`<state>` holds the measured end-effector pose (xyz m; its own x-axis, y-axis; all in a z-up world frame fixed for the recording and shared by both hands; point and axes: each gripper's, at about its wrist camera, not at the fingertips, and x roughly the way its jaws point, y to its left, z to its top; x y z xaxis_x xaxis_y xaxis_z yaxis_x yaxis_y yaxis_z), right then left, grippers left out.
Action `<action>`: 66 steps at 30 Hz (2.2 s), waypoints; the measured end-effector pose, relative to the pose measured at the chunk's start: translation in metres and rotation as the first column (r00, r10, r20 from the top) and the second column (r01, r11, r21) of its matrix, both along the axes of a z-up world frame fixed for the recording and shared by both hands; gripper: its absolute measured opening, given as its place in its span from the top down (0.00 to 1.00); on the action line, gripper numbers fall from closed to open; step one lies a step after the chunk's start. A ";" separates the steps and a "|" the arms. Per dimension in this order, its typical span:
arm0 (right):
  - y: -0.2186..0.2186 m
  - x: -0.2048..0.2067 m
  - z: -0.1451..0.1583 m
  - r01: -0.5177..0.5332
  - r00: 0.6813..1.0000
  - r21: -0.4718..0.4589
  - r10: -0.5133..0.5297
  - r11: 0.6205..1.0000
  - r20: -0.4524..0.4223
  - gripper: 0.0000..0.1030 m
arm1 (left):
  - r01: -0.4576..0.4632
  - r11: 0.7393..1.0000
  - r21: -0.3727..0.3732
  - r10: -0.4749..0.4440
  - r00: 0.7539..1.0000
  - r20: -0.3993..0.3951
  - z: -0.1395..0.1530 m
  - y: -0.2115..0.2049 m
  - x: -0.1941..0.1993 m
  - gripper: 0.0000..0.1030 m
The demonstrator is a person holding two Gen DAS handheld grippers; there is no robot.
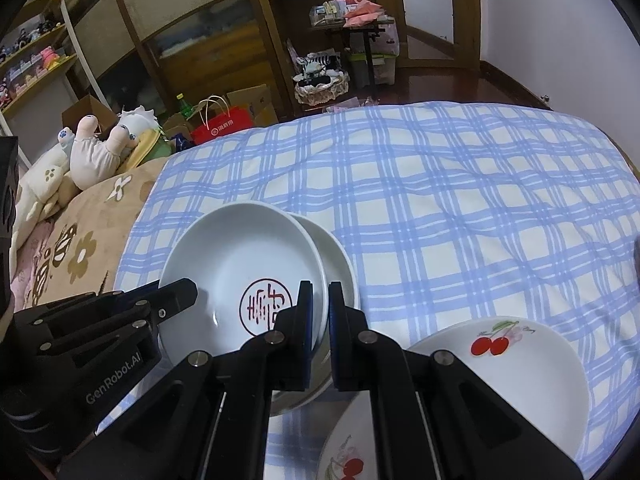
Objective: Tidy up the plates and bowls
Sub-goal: 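Lower the small bowl into the large white bowl with both grippers, then open the left gripper off the small bowl rim while the right gripper opens too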
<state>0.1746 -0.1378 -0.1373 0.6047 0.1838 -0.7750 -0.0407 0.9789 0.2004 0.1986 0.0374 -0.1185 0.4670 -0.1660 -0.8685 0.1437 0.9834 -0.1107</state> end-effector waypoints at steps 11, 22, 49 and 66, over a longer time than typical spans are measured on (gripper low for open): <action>0.001 0.000 -0.004 -0.003 1.000 -0.034 0.003 0.999 0.012 0.92 | 0.009 1.000 0.024 -0.008 1.000 -0.008 -0.005 -0.003 0.002 0.90; 0.006 0.000 -0.004 -0.011 1.000 -0.074 0.012 0.997 0.017 0.92 | 0.016 0.999 0.034 -0.015 1.000 -0.010 -0.008 -0.004 0.003 0.90; 0.004 0.001 -0.003 -0.009 1.000 -0.055 0.009 0.998 0.010 0.92 | 0.005 1.000 0.004 -0.005 1.000 -0.006 -0.007 -0.001 0.006 0.90; -0.006 -0.002 0.000 0.015 1.000 0.031 -0.014 0.999 -0.003 0.90 | -0.005 0.999 -0.035 0.004 1.000 -0.006 -0.003 0.006 0.002 0.89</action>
